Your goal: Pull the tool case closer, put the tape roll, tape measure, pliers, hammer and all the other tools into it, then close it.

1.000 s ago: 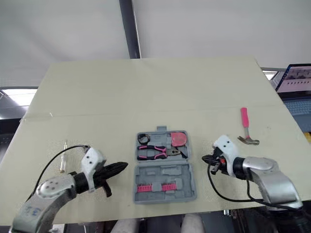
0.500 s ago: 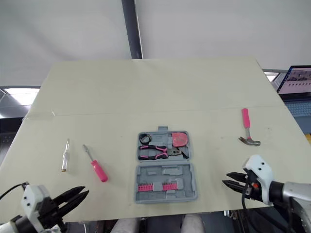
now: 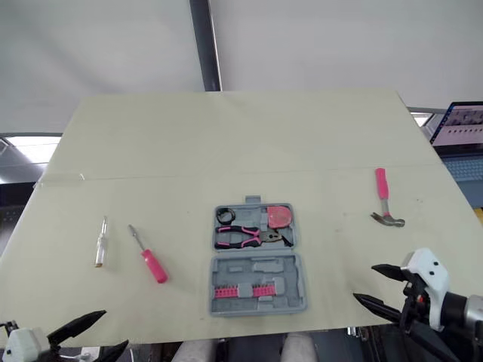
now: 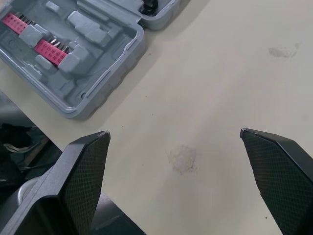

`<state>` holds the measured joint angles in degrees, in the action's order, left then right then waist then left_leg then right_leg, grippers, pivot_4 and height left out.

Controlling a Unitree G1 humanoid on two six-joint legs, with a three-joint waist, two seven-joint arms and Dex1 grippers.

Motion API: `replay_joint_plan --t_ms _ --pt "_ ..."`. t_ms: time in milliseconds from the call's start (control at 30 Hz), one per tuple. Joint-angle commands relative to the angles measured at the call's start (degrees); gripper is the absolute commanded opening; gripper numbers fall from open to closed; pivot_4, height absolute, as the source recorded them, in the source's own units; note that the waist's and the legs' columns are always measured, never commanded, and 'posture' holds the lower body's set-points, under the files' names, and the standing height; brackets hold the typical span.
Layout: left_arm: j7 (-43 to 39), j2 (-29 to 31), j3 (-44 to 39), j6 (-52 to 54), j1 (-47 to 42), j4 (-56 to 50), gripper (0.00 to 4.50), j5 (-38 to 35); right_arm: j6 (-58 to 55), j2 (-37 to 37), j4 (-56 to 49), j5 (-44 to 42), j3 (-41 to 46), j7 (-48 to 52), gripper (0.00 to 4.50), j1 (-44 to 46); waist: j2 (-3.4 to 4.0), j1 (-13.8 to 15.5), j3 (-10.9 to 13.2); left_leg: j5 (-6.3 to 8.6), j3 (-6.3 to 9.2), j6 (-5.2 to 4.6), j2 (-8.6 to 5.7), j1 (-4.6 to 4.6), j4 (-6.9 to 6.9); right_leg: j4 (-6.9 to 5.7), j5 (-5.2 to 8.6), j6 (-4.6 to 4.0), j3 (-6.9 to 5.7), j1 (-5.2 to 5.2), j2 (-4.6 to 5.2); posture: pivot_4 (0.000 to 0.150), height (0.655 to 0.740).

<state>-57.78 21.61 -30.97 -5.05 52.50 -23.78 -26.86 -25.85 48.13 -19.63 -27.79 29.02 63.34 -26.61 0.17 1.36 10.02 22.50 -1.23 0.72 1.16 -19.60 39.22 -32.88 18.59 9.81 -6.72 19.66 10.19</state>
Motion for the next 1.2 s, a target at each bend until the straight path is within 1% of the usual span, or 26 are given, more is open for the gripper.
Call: replay_joint_plan --t_ms 33,233,333,400,500,633,700,767,867,967,1067,1167,1200 --pt "-0.17 -0.92 1.54 -2.39 1.21 0.26 4.39 0.25 0.61 0.62 1.77 -0.22 -0.29 0.29 4.50 1.53 0.00 -0.02 0.00 0.00 0.00 0.00 0.00 0.00 0.00 0.00 0.00 0.00 0.01 0.00 0.00 0.150 0.7400" --pt "3.00 -2.26 2.62 0.87 2.38 -0.55 4.39 -1.53 -3.16 2.49 2.32 -0.70 -1.68 -0.41 4.50 4.61 0.03 -0.01 0.01 0.00 0.00 0.00 0.00 -0.01 0.00 -0.02 -0.01 0.01 -0.02 0.02 0.00 0.150 0.7400" --pt "8.08 -3.34 1.60 7.15 2.44 -2.19 4.39 -5.21 -1.16 3.24 0.79 -0.59 -1.48 0.28 4.50 6.67 0.03 -0.02 0.01 0.00 -0.01 -0.01 -0.01 0.00 0.00 -0.03 -0.01 0.02 0.00 0.01 0.00 0.150 0.7400" --pt "13.01 -3.82 0.79 12.24 2.20 -4.05 4.39 -7.47 1.07 1.64 -1.70 -3.37 0.09 0.20 4.50 9.58 0.01 -0.08 0.02 0.00 -0.01 0.00 0.00 0.06 0.01 -0.07 -0.01 0.02 0.01 -0.02 0.00 0.150 0.7400" --pt "19.36 -4.69 0.22 18.07 2.53 -7.40 4.39 -9.51 3.93 1.19 -6.07 -4.81 1.01 2.42 4.50 8.78 0.03 -0.02 0.02 -0.01 0.00 0.02 0.04 0.08 0.01 -0.10 -0.01 0.03 0.02 -0.03 -0.03 0.150 0.7400" --pt "23.65 -5.23 -0.19 21.96 2.76 -10.85 4.39 -10.97 6.25 -1.73 -7.95 -8.36 0.79 3.00 4.50 8.90 -0.14 0.30 0.04 -0.01 0.09 0.01 0.03 0.03 0.01 -0.17 -0.03 0.06 -0.08 -0.11 -0.05 0.150 0.7400" --pt "20.56 -3.61 -1.47 20.64 0.96 -5.08 4.39 -10.69 6.57 -2.05 -8.42 -8.35 -0.24 3.15 4.50 8.56 -0.14 0.16 0.04 0.00 0.07 0.00 0.01 0.00 0.01 -0.15 -0.03 0.06 -0.06 -0.11 -0.04 0.150 0.7400" --pt "19.86 -1.57 -2.69 20.57 -2.05 -0.65 4.39 -10.32 7.09 -2.16 -8.35 -7.90 -1.54 3.13 4.50 8.74 -0.08 0.13 0.04 0.00 0.03 -0.01 0.00 0.04 0.01 -0.17 -0.03 0.05 -0.04 -0.09 -0.04 0.150 0.7400" --pt "19.52 0.25 -4.04 20.56 -4.53 0.91 4.39 -10.63 7.51 -2.10 -7.86 -7.95 -2.55 3.20 4.50 9.58 -0.10 0.03 0.04 -0.04 0.05 0.07 0.06 0.09 0.01 -0.18 -0.01 0.01 -0.03 -0.05 -0.10 0.150 0.7400" --pt "23.08 2.26 -8.00 24.34 -8.14 2.71 4.39 -13.61 8.02 -1.95 -6.22 -7.73 -3.65 3.25 4.50 11.52 -0.11 -0.01 0.03 -0.04 0.02 0.08 0.07 0.18 0.02 -0.17 -0.01 0.01 0.04 -0.10 -0.10 0.150 0.7400" --pt "27.11 4.67 -10.46 28.96 -10.77 0.47 4.39 -15.27 9.00 -2.09 -4.33 -6.82 -5.74 3.76 4.50 12.89 -0.12 0.00 0.03 -0.05 0.03 0.09 0.10 0.18 0.02 -0.49 0.00 0.00 0.04 -0.07 -0.11 0.150 0.7400" --pt "31.11 6.24 -10.79 32.46 -14.65 0.68 4.39 -15.18 9.45 -2.53 -3.62 -6.36 -7.46 3.02 4.50 14.05 -0.11 0.02 0.03 -0.05 0.02 0.09 0.10 0.18 0.02 -0.50 -0.01 0.01 0.04 -0.07 -0.11 0.150 0.7400" --pt "33.41 7.13 -10.56 34.37 -17.26 0.98 4.39 -15.18 9.43 -2.83 -3.60 -6.26 -8.12 2.27 4.50 14.71 -0.11 0.01 0.03 -0.05 0.01 0.09 0.09 0.18 0.02 -0.53 -0.01 0.01 0.04 -0.06 -0.11 0.150 0.7400"
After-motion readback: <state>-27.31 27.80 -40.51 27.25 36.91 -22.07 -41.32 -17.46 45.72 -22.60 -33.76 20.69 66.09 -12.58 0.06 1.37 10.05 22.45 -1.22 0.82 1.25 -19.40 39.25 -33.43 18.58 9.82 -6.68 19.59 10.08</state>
